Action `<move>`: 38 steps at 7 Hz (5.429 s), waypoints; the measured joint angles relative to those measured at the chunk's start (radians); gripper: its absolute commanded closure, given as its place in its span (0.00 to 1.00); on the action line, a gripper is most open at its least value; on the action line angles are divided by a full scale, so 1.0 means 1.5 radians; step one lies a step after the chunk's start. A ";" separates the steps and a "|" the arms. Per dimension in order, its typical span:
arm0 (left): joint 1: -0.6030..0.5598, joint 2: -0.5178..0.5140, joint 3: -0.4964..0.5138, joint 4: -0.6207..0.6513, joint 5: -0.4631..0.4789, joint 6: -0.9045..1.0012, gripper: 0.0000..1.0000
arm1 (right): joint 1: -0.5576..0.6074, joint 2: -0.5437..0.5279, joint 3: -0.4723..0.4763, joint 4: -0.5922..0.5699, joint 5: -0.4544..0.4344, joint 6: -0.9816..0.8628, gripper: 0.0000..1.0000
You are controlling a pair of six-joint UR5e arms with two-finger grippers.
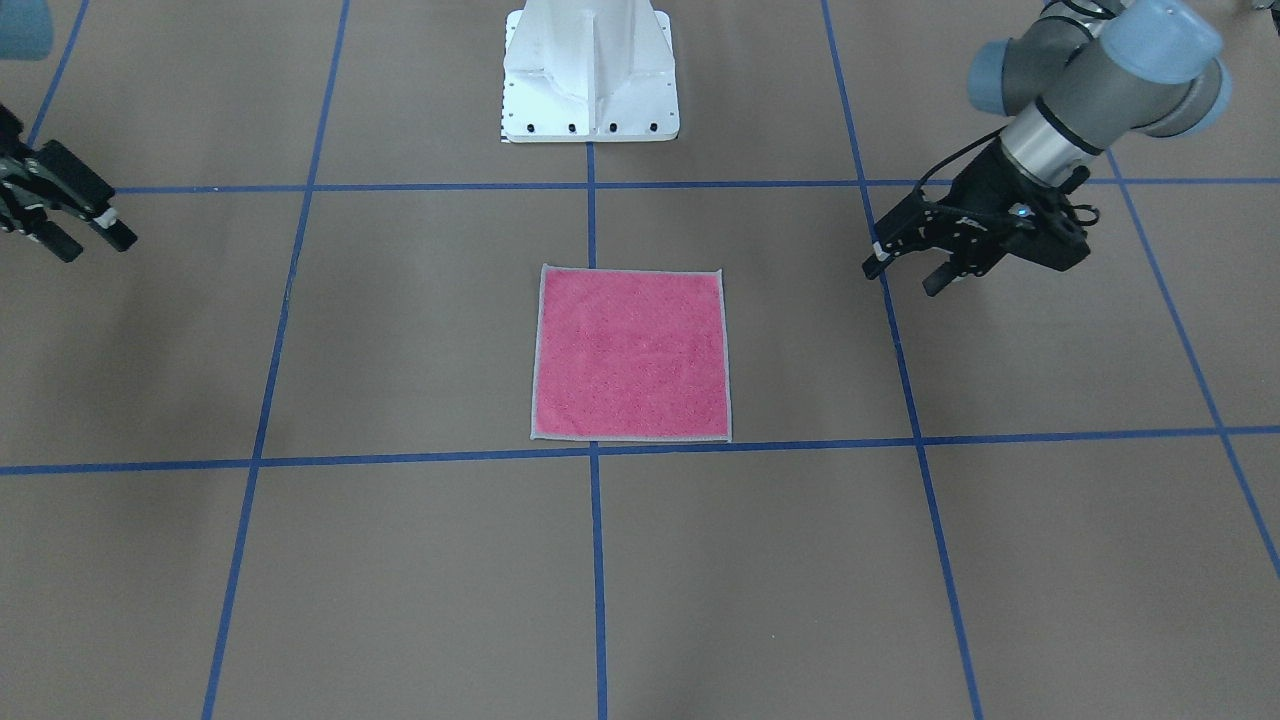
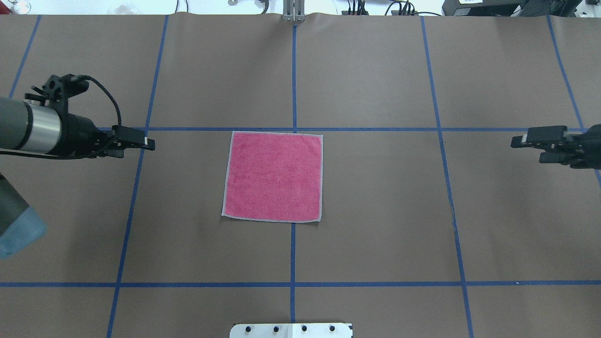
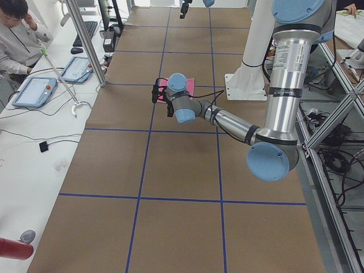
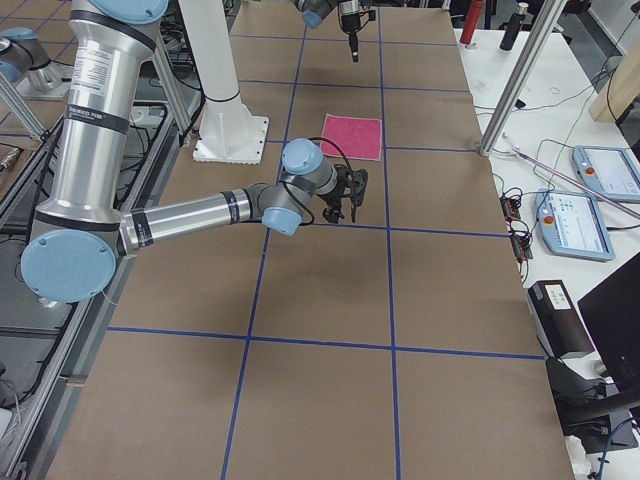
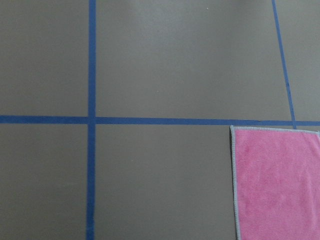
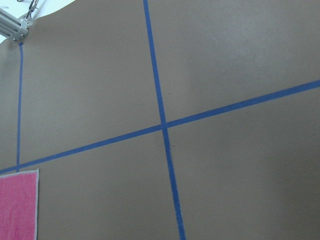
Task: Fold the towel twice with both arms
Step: 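Move both grippers toward the near corners of the pink towel, then lower the left gripper onto the towel's near corner while the right gripper hovers, then move the right gripper to the towel's other near corner and grasp it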
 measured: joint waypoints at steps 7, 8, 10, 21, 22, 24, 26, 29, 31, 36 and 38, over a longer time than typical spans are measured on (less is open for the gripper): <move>0.253 -0.059 0.005 0.004 0.273 -0.261 0.10 | -0.385 0.213 0.029 -0.210 -0.453 0.370 0.17; 0.266 -0.064 0.010 0.008 0.288 -0.284 0.17 | -0.412 0.256 0.023 -0.255 -0.477 0.415 0.17; 0.274 -0.083 0.034 0.017 0.298 -0.306 0.21 | -0.436 0.317 0.010 -0.311 -0.506 0.452 0.16; 0.272 -0.101 0.078 0.019 0.300 -0.307 0.66 | -0.445 0.330 0.004 -0.325 -0.512 0.451 0.11; 0.273 -0.101 0.078 0.019 0.300 -0.307 0.66 | -0.445 0.329 0.004 -0.325 -0.512 0.450 0.11; 0.274 -0.100 0.078 0.020 0.300 -0.307 0.66 | -0.444 0.328 0.004 -0.325 -0.512 0.449 0.11; 0.275 -0.101 0.078 0.022 0.300 -0.306 0.91 | -0.444 0.326 0.004 -0.325 -0.511 0.449 0.12; 0.275 -0.100 0.077 0.022 0.302 -0.306 1.00 | -0.444 0.327 0.000 -0.325 -0.512 0.451 0.32; 0.275 -0.102 0.070 0.022 0.305 -0.305 1.00 | -0.446 0.336 -0.022 -0.325 -0.512 0.469 0.28; 0.275 -0.104 0.068 0.021 0.307 -0.306 1.00 | -0.454 0.436 -0.162 -0.361 -0.509 0.523 0.30; 0.275 -0.104 0.069 0.021 0.307 -0.305 1.00 | -0.470 0.456 -0.164 -0.404 -0.506 0.525 0.40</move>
